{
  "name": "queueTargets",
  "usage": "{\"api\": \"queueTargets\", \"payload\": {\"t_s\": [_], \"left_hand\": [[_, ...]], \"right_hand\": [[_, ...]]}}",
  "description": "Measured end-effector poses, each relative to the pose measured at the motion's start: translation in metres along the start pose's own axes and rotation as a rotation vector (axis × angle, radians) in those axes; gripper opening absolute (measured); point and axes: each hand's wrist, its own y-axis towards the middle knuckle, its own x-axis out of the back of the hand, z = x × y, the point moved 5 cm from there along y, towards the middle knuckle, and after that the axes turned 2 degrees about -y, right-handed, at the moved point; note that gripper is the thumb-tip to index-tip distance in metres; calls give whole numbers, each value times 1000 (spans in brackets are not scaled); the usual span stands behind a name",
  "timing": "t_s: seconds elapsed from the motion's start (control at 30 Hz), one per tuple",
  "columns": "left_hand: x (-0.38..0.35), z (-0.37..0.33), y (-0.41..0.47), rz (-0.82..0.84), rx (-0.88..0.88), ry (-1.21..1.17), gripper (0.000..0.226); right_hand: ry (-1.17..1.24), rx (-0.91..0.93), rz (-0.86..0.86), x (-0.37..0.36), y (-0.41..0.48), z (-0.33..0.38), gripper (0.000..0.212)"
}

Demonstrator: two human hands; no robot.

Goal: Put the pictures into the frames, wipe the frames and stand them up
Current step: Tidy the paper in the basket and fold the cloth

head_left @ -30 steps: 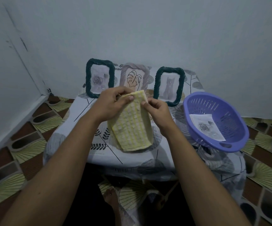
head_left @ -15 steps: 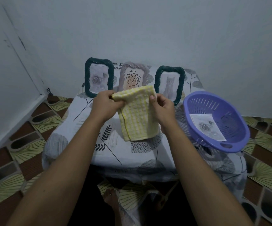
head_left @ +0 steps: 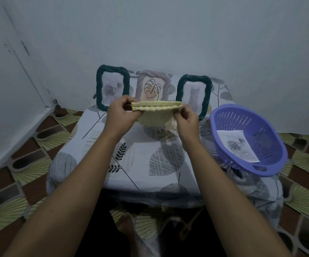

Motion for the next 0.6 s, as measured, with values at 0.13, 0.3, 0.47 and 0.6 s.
{"api": "queueTargets", "payload": {"t_s": [0.13, 0.3, 0.47, 0.6], "left_hand": [[-2, 28, -17, 276, 69, 67, 22], [-11, 52, -42, 565, 238, 79, 26], [-16, 62, -55, 629, 308, 93, 30], [-15, 68, -60, 590, 345, -6, 8]], "right_hand": [[-121, -45, 115, 8, -18, -32, 19], [-281, -87, 251, 11, -37, -55, 33], [-385, -92, 333, 12, -45, -68, 49], [-400, -130, 297, 17, -48, -71, 54]]}}
